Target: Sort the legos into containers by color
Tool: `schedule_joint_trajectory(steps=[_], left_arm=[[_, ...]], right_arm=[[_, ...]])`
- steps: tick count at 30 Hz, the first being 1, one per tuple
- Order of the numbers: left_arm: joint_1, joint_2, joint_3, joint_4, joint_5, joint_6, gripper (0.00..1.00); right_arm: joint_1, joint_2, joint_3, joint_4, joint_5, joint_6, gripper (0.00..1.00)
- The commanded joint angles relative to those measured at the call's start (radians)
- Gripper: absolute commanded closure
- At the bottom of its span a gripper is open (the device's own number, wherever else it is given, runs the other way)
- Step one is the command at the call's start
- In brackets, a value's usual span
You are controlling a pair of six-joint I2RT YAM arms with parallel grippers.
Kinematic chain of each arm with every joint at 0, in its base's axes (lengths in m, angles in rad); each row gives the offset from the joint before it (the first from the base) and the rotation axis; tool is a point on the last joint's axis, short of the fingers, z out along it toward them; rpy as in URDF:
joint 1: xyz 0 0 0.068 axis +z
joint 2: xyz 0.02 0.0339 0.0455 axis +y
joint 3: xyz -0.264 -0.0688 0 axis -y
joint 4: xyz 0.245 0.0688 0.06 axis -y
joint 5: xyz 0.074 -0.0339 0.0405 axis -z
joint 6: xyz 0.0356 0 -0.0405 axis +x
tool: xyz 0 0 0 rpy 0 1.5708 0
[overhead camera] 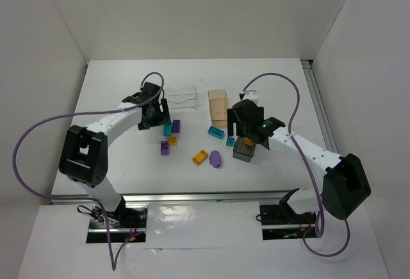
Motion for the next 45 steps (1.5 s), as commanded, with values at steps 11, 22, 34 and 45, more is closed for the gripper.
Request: schedule_joint_trajectory(steps=[11, 22, 34, 45], left_arm=[[-0.044, 0.143, 0.061, 0.070, 0.013, 0.040, 0.32], [-0.053, 0.071, 0.140, -0.019, -0.076, 0.040, 0.64], [-0.053, 0.213, 0.476, -0.051, -0.076, 0.021, 0.67], [-0.044, 0.477, 0.769, -0.094, -0.079, 0.033, 0.13]], right_arm=[[0.022, -0.016, 0.037, -0.025, 0.044, 0.021, 0.10], [0.022, -0.016, 0.037, -0.025, 0.044, 0.021, 0.10], [0.022, -0.038, 0.037, -0.038, 0.065, 0.021, 0.10], [0.022, -0.084, 0.027, -0.094, 0.084, 0.030, 0.10]])
